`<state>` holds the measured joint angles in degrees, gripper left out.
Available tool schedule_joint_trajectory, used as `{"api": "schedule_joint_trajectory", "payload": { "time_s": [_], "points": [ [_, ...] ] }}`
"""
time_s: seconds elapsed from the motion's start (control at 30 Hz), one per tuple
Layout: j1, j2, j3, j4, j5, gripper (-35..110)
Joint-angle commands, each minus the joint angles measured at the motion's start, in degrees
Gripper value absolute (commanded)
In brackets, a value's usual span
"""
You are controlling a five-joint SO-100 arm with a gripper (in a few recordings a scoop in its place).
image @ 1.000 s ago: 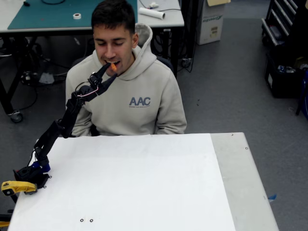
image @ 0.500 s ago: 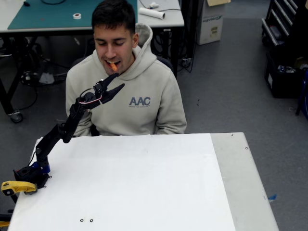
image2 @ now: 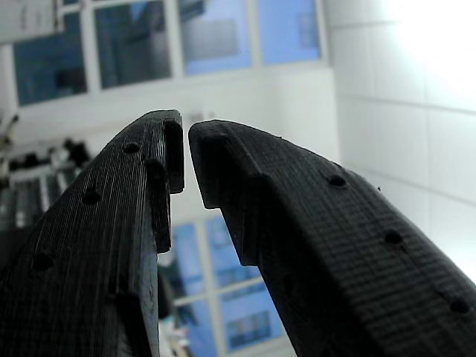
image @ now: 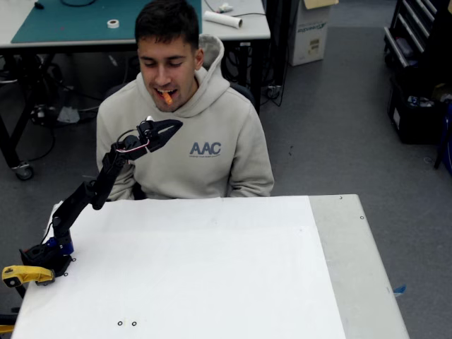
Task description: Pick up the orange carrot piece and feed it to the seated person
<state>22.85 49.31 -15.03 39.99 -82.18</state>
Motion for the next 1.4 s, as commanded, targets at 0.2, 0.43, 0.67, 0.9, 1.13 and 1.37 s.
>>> {"api": "schedule_joint_trajectory", "payload": {
  "time_s": [0.2, 0.43, 0.67, 0.9, 1.13, 1.37],
  "points": [
    [0.4, 12.0, 20.0, -0.4, 2.2, -3],
    [0.4, 27.7, 42.5, -1.1, 15.8, -3],
    [-3.0, 40.8, 60.6, -1.2, 24.3, -3],
    [-15.8, 54.5, 76.4, -0.6, 31.1, -3],
    [-24.3, 70.9, 95.0, -1.2, 39.1, -3],
    [-29.7, 87.7, 114.6, -1.2, 45.9, -3]
  ]
}}
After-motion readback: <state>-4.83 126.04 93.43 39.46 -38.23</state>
